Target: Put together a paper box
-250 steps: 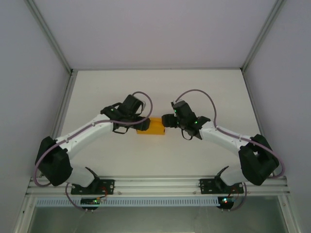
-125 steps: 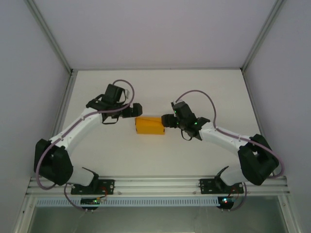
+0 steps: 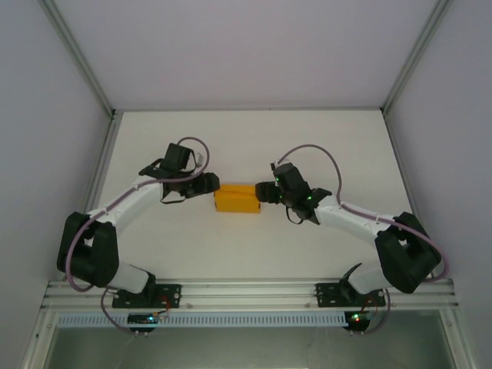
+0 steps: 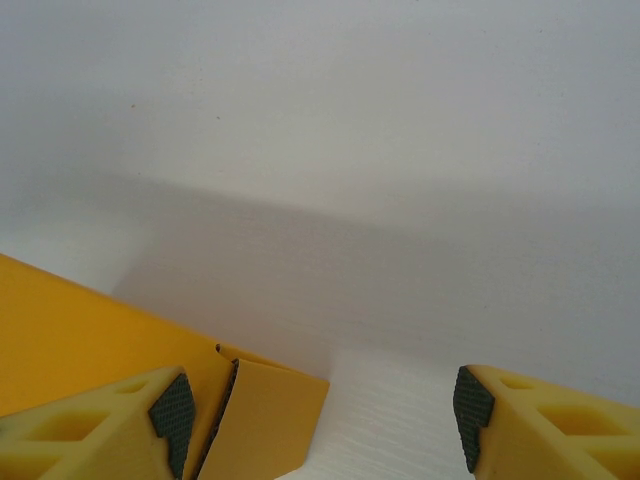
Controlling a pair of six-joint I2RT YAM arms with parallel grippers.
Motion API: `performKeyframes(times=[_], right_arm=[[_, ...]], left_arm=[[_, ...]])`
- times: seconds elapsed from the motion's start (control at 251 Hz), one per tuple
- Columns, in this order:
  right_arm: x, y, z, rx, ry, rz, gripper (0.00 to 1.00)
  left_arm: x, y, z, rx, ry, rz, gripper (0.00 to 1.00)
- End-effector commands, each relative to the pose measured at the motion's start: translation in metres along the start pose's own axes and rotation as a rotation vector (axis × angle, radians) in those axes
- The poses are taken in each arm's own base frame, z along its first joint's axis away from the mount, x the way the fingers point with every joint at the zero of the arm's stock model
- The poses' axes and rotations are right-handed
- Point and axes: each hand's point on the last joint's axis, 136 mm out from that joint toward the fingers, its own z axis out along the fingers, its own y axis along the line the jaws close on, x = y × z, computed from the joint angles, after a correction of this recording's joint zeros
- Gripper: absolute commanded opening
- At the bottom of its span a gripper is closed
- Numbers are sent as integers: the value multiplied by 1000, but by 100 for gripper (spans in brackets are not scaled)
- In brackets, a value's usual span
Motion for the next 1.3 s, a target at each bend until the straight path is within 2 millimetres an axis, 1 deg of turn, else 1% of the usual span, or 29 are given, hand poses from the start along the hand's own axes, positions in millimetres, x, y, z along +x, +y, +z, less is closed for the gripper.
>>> performKeyframes(times=[0.0,0.112,0.148,0.204,0.267,0.307,0.335,0.379,0.427,0.483,0.555,0.631,0.694,0.786,0.89,0.946,1.006,1.074,1.118,1.197,1.297], right_arm=[[105,-53,4,184,348,-78,71],[111,-55,5,184,354,-79,70],[113,-56,5,185,354,-85,69],[118,-53,7,158,356,-85,61],[125,-51,9,125,362,-75,51],[129,-50,10,104,361,-75,49],[131,-48,12,84,362,-72,49],[135,-44,13,53,371,-70,47],[138,-41,14,30,371,-72,42],[145,-39,15,2,386,-83,39],[149,-34,16,-31,396,-78,31],[152,-26,16,-66,414,-58,27],[155,-20,14,-84,442,-42,20],[162,-13,7,-93,520,18,17],[161,-9,3,-104,543,83,11],[159,-9,2,-88,548,114,5],[155,-8,3,-73,544,129,3],[145,-3,5,-81,528,146,0],[139,1,5,-86,518,151,0],[124,6,7,-88,485,134,0],[109,13,6,-111,464,125,0]], left_arm=[[18,22,7,-27,33,-76,56],[33,30,16,-4,42,-118,51],[36,31,18,11,42,-130,48],[43,34,22,20,46,-145,42],[50,39,27,31,50,-166,32],[54,41,31,41,52,-187,22],[58,42,34,54,58,-203,18],[62,39,36,81,69,-211,15],[65,41,38,89,66,-226,8],[68,43,38,91,60,-232,5],[72,46,37,81,60,-236,0],[75,47,36,77,68,-228,0],[77,46,36,77,73,-220,0],[78,43,37,76,85,-206,0],[79,36,38,76,90,-184,0],[79,33,38,77,90,-172,0],[78,30,37,62,79,-162,0],[78,22,37,37,82,-135,0],[77,18,36,5,94,-110,0],[74,16,32,-76,90,-65,0],[65,12,27,-92,66,-39,0]])
